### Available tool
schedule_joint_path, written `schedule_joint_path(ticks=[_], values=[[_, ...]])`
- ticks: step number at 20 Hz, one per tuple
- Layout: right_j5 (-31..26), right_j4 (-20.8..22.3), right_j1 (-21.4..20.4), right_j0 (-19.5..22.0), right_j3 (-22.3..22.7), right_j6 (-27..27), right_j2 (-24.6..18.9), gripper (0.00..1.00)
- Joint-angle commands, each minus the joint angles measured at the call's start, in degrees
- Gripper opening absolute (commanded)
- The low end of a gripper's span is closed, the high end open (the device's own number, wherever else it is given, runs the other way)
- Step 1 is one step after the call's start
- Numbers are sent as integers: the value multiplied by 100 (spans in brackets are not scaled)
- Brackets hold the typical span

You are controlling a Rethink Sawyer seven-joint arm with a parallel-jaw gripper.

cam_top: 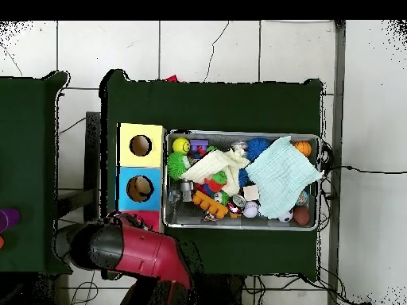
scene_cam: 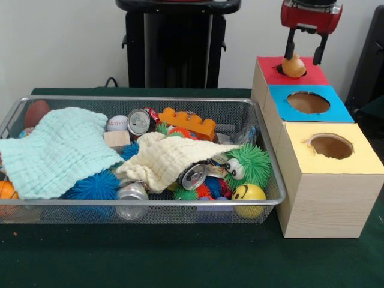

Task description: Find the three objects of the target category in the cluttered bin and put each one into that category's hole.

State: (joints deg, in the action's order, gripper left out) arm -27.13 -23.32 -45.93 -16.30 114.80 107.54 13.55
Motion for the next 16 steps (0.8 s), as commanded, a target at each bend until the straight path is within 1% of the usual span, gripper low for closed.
schedule_joint_path(ticks=[1,3,5,8,13,16], values=[[690,-86,167,185,386,1104,-452,100],[808,-96,156,125,509,1166,-464,100],[787,-69,183,-19,524,1254,-363,100],[941,-129,151,-54,680,1317,-410,100],[733,-145,-80,-250,808,1391,-265,100],[856,-188,-233,-270,1014,1390,-322,100]])
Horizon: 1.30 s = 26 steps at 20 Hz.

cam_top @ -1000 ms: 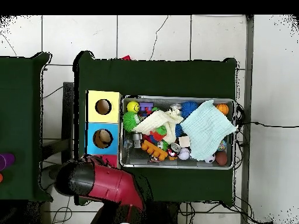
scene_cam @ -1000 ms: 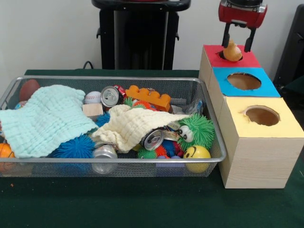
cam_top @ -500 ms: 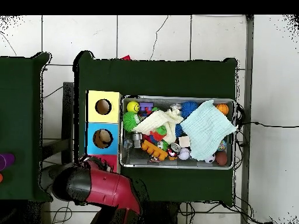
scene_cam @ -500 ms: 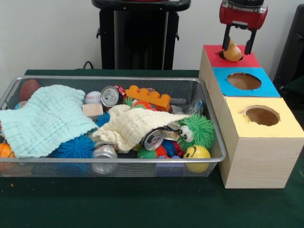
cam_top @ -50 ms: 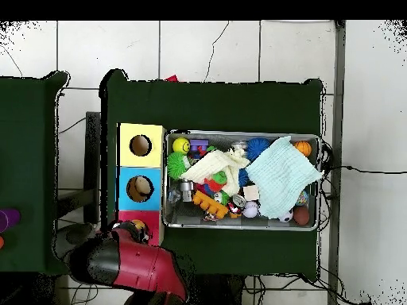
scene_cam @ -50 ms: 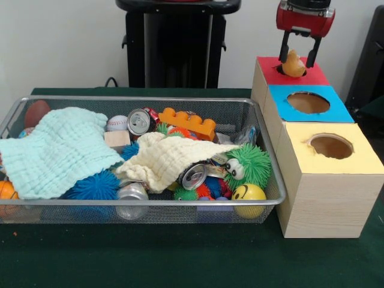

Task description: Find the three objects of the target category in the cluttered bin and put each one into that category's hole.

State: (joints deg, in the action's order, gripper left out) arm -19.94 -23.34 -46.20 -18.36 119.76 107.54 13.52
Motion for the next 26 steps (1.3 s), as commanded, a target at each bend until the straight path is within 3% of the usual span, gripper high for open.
schedule_joint_path(ticks=[1,6,18,26], values=[[178,-203,-261,-62,594,1387,-344,100],[387,-241,-382,14,851,1350,-446,100],[-122,4,234,406,-7,935,-318,100],[339,-50,564,421,-51,1037,-453,100]])
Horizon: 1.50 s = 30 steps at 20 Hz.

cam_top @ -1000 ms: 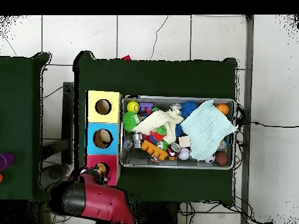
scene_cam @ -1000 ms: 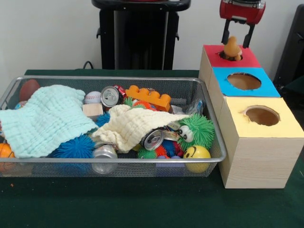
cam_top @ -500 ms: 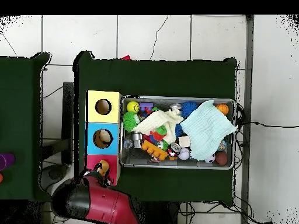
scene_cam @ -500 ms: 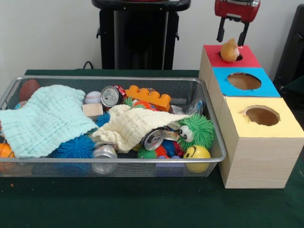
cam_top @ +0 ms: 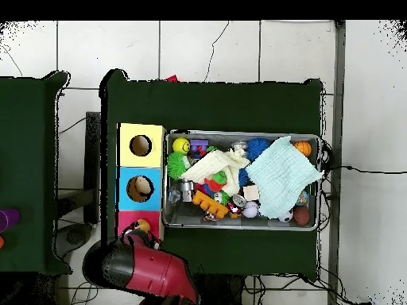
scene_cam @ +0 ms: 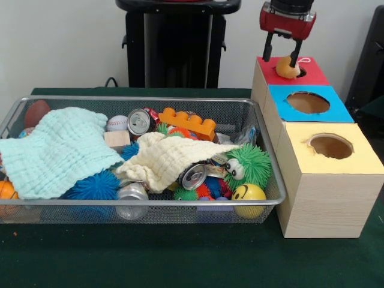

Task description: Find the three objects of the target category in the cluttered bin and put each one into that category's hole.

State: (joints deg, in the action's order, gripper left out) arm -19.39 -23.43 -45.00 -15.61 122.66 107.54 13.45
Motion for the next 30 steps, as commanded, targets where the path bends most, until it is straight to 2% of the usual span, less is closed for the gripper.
schedule_joint_path(ticks=[1,5,7,15,20,22,23,25,28,30], values=[[284,-47,435,152,-327,1034,-457,100],[162,-33,524,34,-443,1084,-325,100],[19,0,686,-161,-661,1173,-100,100],[-334,-59,786,-213,-975,1187,2,100],[-382,-92,831,-263,-1044,1228,23,100],[-198,-149,899,-264,-1010,1272,-28,100],[-242,-99,1039,-457,-1190,1370,180,100],[-469,-117,1153,-589,-1408,1494,309,100],[-424,-227,1176,-602,-1426,1528,262,100],[-426,-298,1276,-769,-1533,1685,370,100]])
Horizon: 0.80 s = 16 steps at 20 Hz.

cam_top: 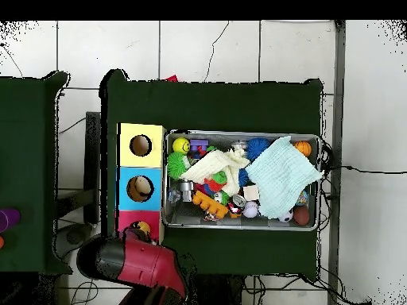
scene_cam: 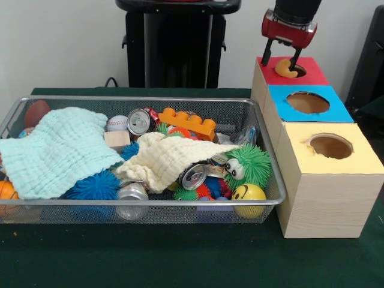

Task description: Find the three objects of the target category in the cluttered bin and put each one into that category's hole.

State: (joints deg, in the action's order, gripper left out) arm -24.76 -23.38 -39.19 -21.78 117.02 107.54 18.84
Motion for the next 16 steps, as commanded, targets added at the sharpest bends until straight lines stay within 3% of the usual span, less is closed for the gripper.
schedule_joint_path(ticks=[1,6,12,16], values=[[42,-335,748,-217,-1056,1755,-129,100],[10,-505,961,-443,-1362,1963,18,100],[-2468,-138,-331,-330,-1713,1973,497,100],[-2963,-23,-588,-448,-1989,2070,782,100]])
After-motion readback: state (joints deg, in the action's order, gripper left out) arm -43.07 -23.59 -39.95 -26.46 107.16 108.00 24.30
